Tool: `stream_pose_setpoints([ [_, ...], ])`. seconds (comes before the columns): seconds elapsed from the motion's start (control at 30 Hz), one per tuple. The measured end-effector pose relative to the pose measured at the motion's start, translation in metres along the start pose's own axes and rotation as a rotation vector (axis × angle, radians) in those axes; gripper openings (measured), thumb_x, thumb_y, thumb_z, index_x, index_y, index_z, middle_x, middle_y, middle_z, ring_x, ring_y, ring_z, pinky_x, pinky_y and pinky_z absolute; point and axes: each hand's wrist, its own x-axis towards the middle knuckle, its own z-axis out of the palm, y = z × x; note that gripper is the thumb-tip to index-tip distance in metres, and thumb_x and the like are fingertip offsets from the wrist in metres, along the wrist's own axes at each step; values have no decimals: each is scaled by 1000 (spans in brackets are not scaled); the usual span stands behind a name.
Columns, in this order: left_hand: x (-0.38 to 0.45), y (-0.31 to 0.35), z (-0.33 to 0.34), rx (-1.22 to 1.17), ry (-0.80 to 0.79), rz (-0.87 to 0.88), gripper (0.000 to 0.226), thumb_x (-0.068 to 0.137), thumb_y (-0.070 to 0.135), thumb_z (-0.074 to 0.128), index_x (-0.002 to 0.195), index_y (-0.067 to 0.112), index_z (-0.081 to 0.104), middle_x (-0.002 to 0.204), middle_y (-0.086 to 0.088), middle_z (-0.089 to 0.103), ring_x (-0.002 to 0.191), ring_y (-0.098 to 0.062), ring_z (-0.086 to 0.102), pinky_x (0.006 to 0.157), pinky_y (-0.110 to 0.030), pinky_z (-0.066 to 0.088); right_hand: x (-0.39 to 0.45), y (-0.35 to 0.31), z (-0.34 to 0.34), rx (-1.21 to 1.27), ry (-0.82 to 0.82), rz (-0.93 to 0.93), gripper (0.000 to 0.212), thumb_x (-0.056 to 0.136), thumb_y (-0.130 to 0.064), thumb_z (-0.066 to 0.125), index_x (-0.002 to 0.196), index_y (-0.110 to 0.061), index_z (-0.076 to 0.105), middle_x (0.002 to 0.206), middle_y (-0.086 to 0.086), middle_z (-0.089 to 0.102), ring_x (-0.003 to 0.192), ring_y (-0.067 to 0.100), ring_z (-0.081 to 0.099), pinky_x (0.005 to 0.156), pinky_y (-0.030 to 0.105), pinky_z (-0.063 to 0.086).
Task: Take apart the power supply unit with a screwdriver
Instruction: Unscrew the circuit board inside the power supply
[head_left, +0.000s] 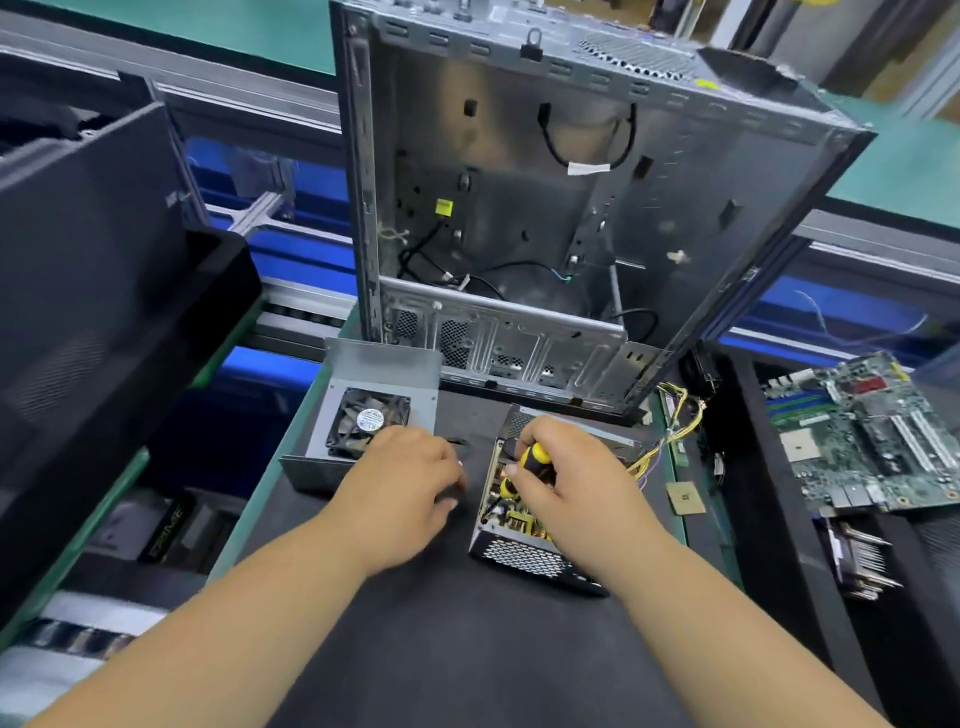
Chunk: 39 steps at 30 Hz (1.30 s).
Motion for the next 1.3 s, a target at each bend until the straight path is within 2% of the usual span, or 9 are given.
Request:
stream_pose_setpoints([
  [0.13, -3, 6, 4, 10, 91, 2, 19, 67, 25, 84, 83, 26, 73, 93, 9, 64, 94, -22, 62, 93, -38, 41, 6, 2, -2, -64, -40, -109, 10, 93, -33, 58, 93, -28, 49, 81, -15, 50, 78, 7, 44, 64, 29, 35],
  [0.27, -7, 17, 14, 43, 151, -19, 17, 67, 27, 84, 77, 28, 71, 105, 8, 62, 108, -20, 59, 103, -38, 28, 12, 1, -6, -89, -101, -234, 12, 93, -30, 58, 95, -23, 50, 88, -12, 48, 84, 11, 41, 69, 29, 30],
  [0.4, -9, 32, 26, 135, 163, -107, 11, 68, 30, 80, 74, 32, 70, 114, 11, 60, 127, -19, 49, 111, -48, 15, 16, 5, -12, -77, -126, -301, 13, 93, -29, 59, 94, -21, 50, 86, -11, 48, 81, 13, 41, 67, 28, 25],
  [0.57, -11, 46, 37, 174, 160, -218, 23, 58, 18, 79, 71, 36, 71, 117, 13, 61, 133, -17, 34, 110, -50, 9, 19, 11, -15, -77, -177, -373, 12, 93, -29, 58, 96, -20, 51, 88, -10, 48, 83, 12, 40, 67, 27, 23],
  [0.77, -13, 50, 45, 201, 150, -283, 30, 55, 16, 81, 72, 39, 71, 120, 17, 61, 135, -16, 31, 112, -47, -5, 28, 11, -21, -60, -320, -351, 17, 89, -20, 56, 106, -19, 55, 105, 0, 56, 96, 19, 48, 71, 30, 29],
  [0.9, -10, 49, 49, 209, 158, -287, 35, 48, 14, 83, 70, 38, 70, 114, 17, 62, 132, -16, 33, 111, -45, -2, 33, 9, -23, -82, -312, -314, 21, 94, -43, 53, 101, -24, 56, 94, -4, 59, 89, 19, 54, 69, 34, 40],
  [0.97, -9, 47, 51, 208, 178, -279, 37, 45, 13, 85, 68, 38, 70, 112, 18, 62, 130, -17, 36, 110, -45, 1, 33, 8, -22, -112, -306, -299, 30, 97, -53, 46, 100, -24, 55, 87, -4, 61, 83, 19, 53, 64, 35, 39],
  [1.13, -7, 45, 55, 196, 229, -272, 38, 42, 10, 85, 64, 36, 69, 110, 19, 63, 127, -16, 38, 110, -44, -1, 40, 6, -17, -109, -356, -283, 18, 101, -36, 45, 108, -21, 51, 79, -4, 51, 80, 23, 49, 63, 34, 31],
  [1.3, -6, 45, 57, 174, 264, -263, 36, 42, 10, 85, 63, 35, 70, 107, 17, 65, 125, -16, 39, 108, -45, 8, 46, 6, -25, -108, -465, -368, 11, 100, -25, 48, 107, -18, 49, 85, -4, 50, 82, 21, 46, 65, 34, 30],
])
